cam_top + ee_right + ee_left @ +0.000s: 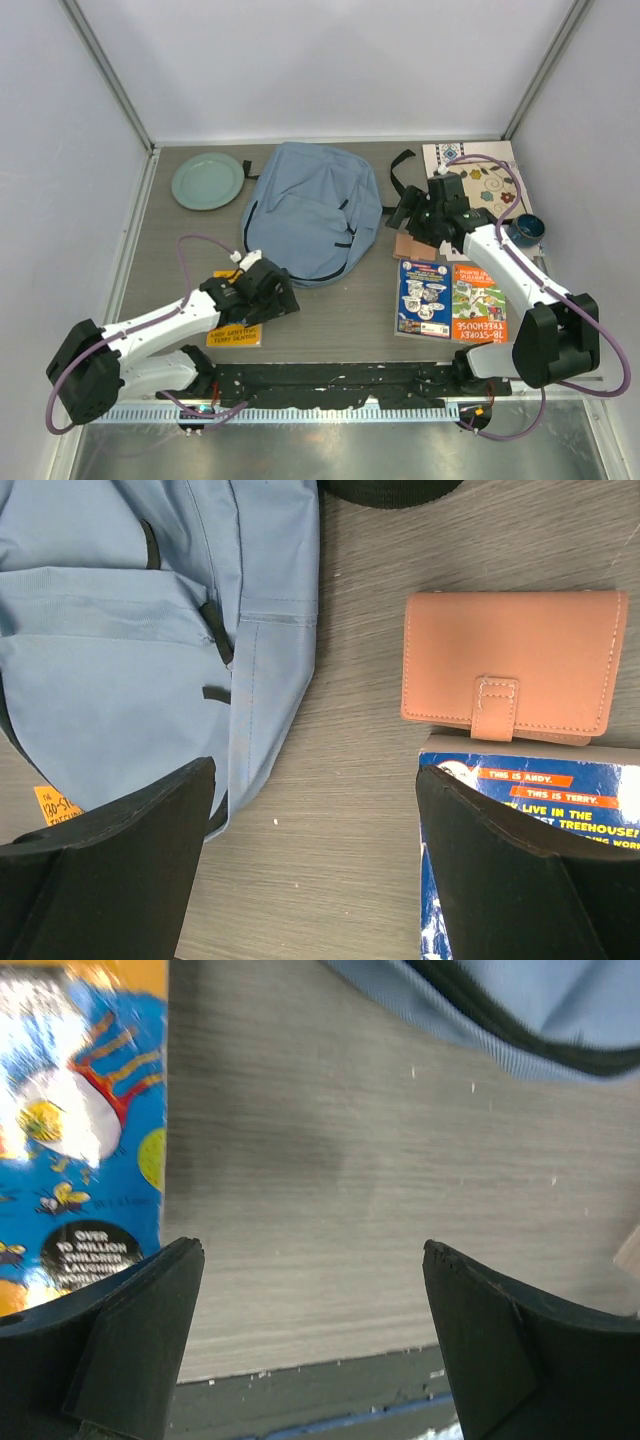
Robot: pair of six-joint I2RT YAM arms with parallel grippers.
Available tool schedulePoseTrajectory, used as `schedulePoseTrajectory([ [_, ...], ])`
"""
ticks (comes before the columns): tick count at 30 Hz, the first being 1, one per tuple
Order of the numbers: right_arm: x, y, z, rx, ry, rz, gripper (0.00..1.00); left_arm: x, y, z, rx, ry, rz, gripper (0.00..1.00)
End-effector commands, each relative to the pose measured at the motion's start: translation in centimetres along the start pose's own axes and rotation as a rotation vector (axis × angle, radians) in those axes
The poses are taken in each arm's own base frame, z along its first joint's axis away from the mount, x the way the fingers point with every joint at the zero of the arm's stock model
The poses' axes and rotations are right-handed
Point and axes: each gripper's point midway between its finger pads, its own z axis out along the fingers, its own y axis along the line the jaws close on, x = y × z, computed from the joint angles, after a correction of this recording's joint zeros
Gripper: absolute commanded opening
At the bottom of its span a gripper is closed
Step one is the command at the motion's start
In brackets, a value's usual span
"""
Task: Pack the student bag
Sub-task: Move the student bag to the center of the board, then move the book to the center of the board.
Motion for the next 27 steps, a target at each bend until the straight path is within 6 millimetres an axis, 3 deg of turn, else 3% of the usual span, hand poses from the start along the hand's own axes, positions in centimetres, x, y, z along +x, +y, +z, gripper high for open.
schedulePoseTrajectory([
  [1,-0.3,1.6,-0.6,-0.106,-0.014,-0.02,0.87,-3.2,-0.1,0.6,-0.055,-0.161,-0.046,0.96],
  [6,0.3,1.6,-0.2,-0.116,0.013,-0.036,0.87,-4.4,0.5,1.0,-0.112,-0.216,-0.054,0.98],
  [10,0.9,0.9,0.6,-0.104,0.046,-0.035,0.87,-4.6,2.7,1.1,-0.232,-0.22,-0.022,1.0],
  [16,1.4,0.5,1.5,-0.094,0.062,-0.029,0.87,-5.2,3.9,0.3,-0.281,-0.236,0.011,1.0],
  [27,1.1,1.0,5.5,-0.116,0.112,-0.015,0.87,-5.0,5.6,-1.3,-0.32,-0.226,0.052,1.0],
])
